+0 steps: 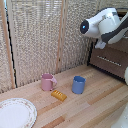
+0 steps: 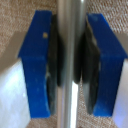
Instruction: Kindly get your arm to the topmost drawer handle. Get a good grip on it, then softly pull to open it.
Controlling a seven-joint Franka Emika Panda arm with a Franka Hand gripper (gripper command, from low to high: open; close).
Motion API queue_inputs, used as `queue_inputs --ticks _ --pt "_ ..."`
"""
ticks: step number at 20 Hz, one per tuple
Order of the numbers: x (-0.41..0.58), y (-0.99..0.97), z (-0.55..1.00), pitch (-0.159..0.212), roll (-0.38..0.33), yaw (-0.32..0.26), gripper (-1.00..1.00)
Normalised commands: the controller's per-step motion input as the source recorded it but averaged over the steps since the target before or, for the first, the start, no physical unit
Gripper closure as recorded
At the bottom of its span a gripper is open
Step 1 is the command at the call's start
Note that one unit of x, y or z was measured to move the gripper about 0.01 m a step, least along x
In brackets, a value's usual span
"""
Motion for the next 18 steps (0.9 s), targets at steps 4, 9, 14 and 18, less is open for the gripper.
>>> queue_inputs --ticks 4,9,14,18 --pt "0.374 0.89 -0.28 0.007 0.016 -0.073 1.0" --pt "0.248 0.95 -0.25 0.006 -0.002 -0.035 1.0" --pt "-0.049 0.91 -0.11 -0.003 -0.093 0.0 1.0" --pt "-0.078 0.78 -0.01 -0.006 -0.155 0.0 1.0"
